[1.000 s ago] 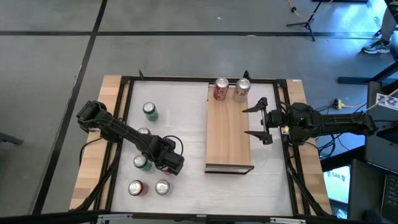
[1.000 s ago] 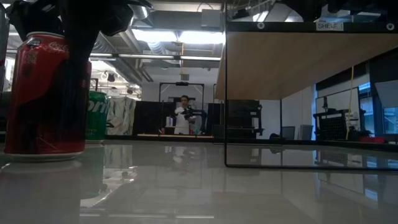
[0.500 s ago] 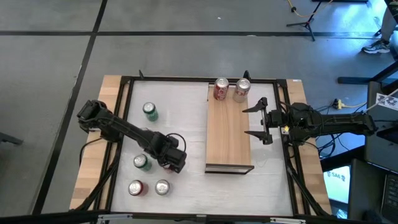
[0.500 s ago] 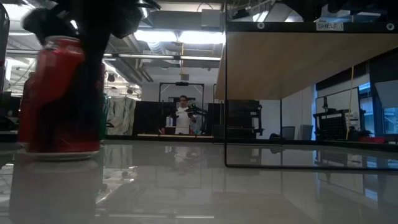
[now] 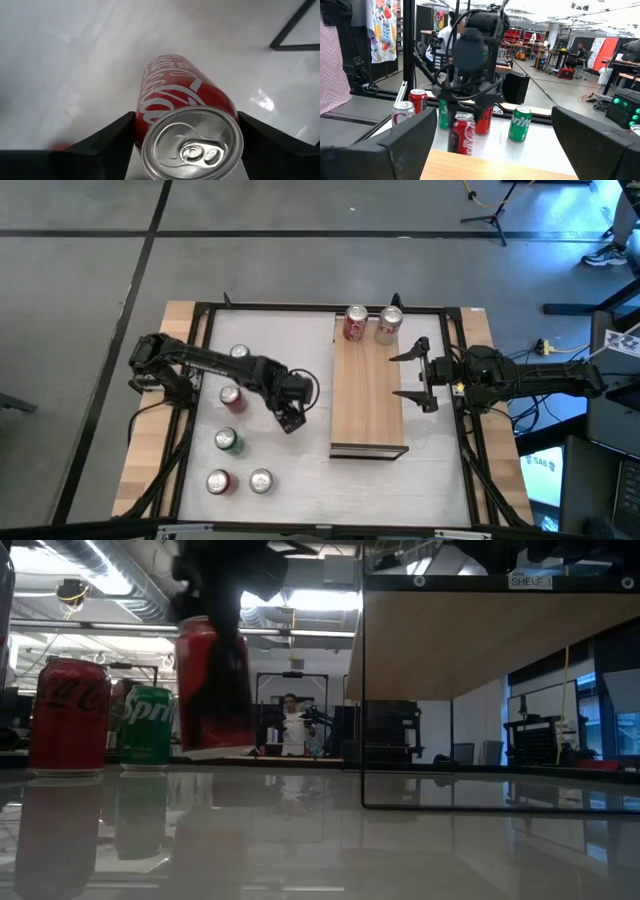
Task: Place canned beverage on shelf
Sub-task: Put the red white soda can on the shelf aligned with the other red white soda can
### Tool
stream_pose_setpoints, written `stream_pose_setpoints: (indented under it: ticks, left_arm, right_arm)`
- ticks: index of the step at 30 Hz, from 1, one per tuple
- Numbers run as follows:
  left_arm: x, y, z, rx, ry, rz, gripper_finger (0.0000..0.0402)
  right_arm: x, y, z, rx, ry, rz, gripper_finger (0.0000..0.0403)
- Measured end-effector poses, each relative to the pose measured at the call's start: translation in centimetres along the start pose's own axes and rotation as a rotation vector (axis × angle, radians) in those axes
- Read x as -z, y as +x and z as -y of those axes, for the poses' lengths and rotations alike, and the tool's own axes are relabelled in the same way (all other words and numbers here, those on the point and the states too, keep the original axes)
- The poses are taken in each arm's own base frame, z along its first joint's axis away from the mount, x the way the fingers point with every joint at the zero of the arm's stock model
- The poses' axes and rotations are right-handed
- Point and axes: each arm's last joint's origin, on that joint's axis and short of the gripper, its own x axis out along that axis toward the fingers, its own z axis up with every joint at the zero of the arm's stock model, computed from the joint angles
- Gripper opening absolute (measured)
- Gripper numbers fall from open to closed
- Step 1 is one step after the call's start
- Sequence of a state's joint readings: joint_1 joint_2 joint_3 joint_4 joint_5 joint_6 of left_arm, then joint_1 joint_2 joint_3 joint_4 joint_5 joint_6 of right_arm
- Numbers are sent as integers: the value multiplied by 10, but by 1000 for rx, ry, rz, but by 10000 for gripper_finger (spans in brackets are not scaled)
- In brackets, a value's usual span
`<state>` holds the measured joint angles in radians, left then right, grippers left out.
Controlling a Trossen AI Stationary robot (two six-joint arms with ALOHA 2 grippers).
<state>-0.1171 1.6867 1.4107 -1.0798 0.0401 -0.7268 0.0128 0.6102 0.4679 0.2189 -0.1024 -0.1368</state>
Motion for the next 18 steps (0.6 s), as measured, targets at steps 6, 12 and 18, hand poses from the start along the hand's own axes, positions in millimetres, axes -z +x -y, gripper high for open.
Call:
stream_pose_setpoints:
  ticks: [6,12,18]
  left_arm:
    - [-17,-2,-24,1,230,-25,284]
    - [-23,-3,-46,-40,428,-82,287]
    - [-29,-5,-59,-45,605,-96,288]
  right_arm:
    - [2,0,0,-3,2,-23,386]
    - [6,0,-1,-4,6,-62,386]
    - [7,0,-1,-6,7,-74,386]
